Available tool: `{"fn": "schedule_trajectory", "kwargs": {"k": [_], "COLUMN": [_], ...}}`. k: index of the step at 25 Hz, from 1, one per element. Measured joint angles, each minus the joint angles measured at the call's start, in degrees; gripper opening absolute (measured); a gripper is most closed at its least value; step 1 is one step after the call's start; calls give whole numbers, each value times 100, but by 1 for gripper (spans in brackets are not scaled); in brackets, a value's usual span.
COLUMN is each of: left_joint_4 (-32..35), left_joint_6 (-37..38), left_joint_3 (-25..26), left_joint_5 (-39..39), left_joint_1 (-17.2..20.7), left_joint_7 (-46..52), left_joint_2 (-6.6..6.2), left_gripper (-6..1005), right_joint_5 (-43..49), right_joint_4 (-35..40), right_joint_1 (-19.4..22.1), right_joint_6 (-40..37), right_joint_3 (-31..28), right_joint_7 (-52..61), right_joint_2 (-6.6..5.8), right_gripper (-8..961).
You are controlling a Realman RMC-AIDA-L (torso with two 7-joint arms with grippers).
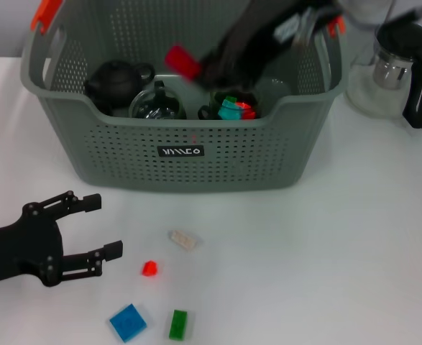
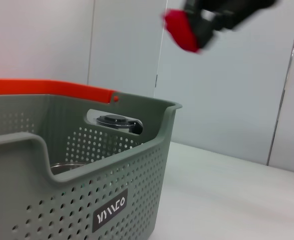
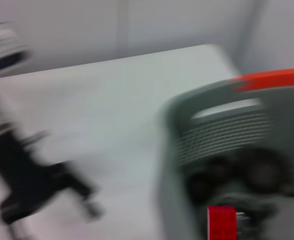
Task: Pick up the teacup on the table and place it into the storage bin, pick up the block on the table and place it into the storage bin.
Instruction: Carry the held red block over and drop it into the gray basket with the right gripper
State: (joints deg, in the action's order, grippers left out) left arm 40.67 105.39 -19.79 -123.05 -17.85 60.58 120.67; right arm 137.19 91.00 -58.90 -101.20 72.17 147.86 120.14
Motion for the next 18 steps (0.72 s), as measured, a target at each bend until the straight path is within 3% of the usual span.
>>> {"fn": "schedule_trajectory", "kwargs": {"k": [9, 18], "left_joint_4": [-15, -15], "left_joint_6": [0, -1], "left_joint_3": [-31, -34], "left_joint_5": [0, 1], "left_joint_1": [-37, -58], "left_joint_7": [-3, 34], "left_joint_2": [0, -3], "left_gripper": [877, 877], "right_joint_5": [1335, 1875], "right_joint_4": [-1617, -2646], "right_joint_1": [-308, -351], "right_joint_6": [1397, 2432], "right_joint_3": [-238, -55], "right_joint_7": [-298, -344], "right_joint_2": [-39, -8], "right_gripper": [228, 237]}}
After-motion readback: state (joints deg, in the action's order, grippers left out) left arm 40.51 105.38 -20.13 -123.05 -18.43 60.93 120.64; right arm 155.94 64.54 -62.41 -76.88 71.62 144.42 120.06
